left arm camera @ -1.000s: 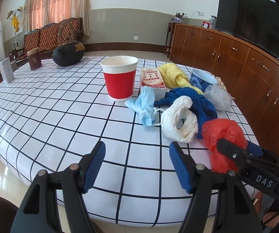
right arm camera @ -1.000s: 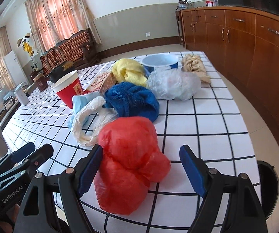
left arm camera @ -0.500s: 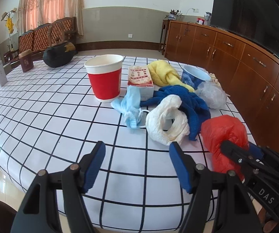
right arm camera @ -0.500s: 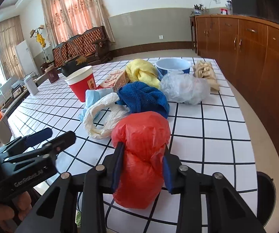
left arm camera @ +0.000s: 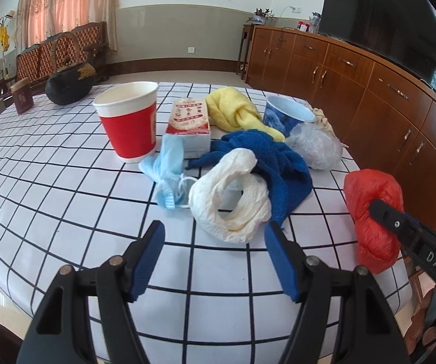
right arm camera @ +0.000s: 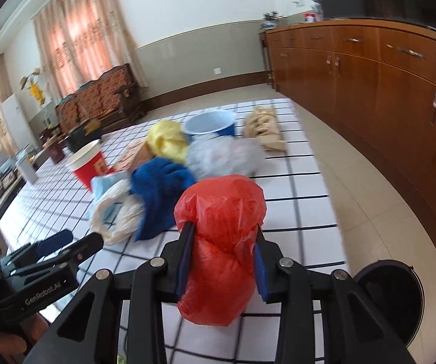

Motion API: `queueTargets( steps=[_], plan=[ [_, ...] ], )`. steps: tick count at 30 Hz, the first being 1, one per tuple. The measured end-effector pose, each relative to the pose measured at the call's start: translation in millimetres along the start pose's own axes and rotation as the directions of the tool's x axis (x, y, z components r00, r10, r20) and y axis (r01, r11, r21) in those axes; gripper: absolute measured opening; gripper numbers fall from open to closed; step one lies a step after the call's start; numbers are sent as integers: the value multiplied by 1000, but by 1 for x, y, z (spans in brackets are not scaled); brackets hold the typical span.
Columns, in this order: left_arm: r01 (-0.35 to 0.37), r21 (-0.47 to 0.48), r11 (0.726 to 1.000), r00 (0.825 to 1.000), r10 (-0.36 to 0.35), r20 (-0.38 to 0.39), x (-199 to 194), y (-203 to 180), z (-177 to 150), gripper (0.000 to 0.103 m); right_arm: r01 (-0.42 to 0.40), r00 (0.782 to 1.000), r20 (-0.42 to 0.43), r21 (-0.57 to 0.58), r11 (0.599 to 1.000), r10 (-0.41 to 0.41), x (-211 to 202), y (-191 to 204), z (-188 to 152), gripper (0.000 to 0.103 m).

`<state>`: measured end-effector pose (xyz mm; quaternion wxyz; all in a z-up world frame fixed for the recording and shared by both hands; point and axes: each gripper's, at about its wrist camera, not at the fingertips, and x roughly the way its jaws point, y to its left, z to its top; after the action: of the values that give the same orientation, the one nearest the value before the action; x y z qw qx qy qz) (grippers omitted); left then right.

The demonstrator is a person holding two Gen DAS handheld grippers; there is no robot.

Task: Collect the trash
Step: 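Grasp the red plastic bag with the right tool while the left tool grasps the white plastic bag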

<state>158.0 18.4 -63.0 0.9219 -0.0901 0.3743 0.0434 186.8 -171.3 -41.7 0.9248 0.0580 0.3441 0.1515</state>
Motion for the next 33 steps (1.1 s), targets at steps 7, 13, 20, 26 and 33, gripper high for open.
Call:
queueTargets(
  steps=[7, 13, 20, 26, 33],
  plan=[
    [28, -45, 999, 1000, -28, -10, 12, 3, 7, 70, 21, 1000, -7, 53, 998, -21, 5, -19, 2, 39],
    [65, -84, 994, 998, -66, -1, 22, 10, 11, 55, 32, 999, -16, 45, 998, -32, 10, -17, 1, 40],
    [81, -81, 993, 997, -82, 0, 25, 11, 7, 14, 23, 999, -31, 40, 999, -22, 14, -18, -1, 40],
    [105, -94, 990, 994, -101, 52, 9, 16, 8, 12, 13, 1000, -10, 32, 999, -12, 8, -17, 0, 38],
    [126, -65, 990, 988, -120, 95, -18, 7, 12, 12, 0, 998, 57, 26, 1000, -2, -14, -18, 5, 37]
  ],
)
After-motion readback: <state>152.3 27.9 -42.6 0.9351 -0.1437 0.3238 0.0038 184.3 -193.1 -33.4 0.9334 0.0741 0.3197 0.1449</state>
